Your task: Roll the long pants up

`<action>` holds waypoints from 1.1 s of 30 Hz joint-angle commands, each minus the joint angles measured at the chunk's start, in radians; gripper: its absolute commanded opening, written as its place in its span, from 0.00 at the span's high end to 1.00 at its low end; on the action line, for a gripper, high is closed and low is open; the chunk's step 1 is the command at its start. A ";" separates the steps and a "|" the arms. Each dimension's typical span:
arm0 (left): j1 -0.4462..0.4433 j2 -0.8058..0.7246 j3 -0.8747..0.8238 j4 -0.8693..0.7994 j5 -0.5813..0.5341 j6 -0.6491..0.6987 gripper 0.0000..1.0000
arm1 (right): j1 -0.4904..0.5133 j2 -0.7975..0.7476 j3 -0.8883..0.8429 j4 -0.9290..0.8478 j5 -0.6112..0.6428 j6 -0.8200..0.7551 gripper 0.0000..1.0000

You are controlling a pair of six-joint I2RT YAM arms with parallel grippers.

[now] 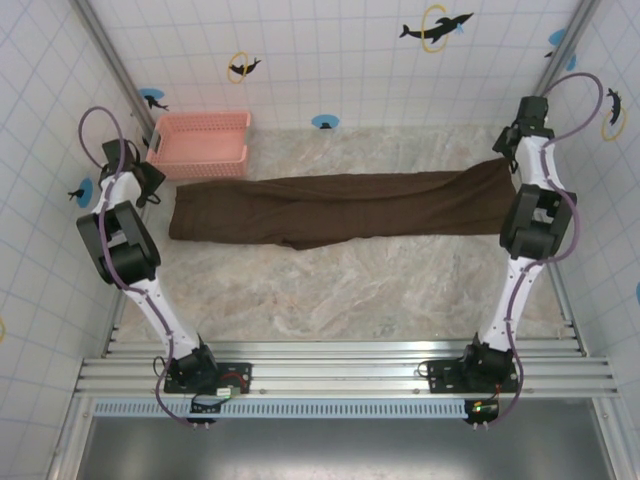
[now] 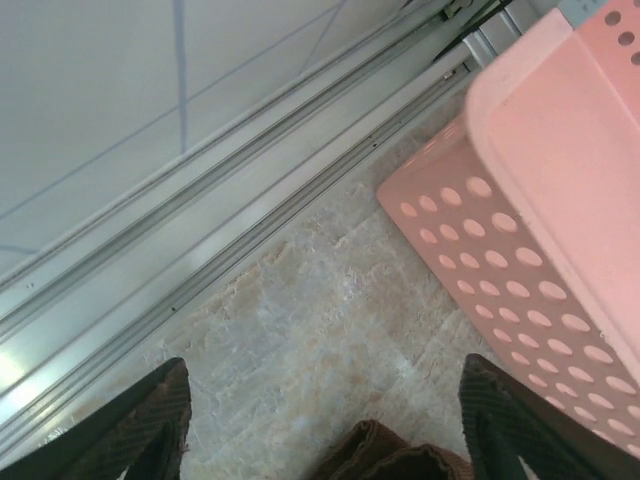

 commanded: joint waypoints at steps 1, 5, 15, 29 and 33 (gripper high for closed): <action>-0.005 -0.027 -0.008 0.015 -0.026 0.020 0.25 | 0.007 0.033 0.068 -0.074 0.005 -0.036 0.03; -0.004 -0.129 -0.112 0.026 -0.001 0.042 0.25 | 0.010 -0.041 -0.006 -0.104 0.050 -0.061 0.01; -0.005 -0.332 -0.405 0.038 0.176 0.001 0.28 | -0.031 -0.348 -0.518 -0.102 0.152 -0.018 0.01; -0.073 -0.359 -0.484 0.021 0.241 -0.023 0.34 | -0.134 -0.307 -0.656 0.016 -0.007 0.025 0.14; -0.108 -0.333 -0.489 0.057 0.249 -0.040 0.33 | -0.132 -0.272 -0.649 0.057 -0.050 0.029 0.16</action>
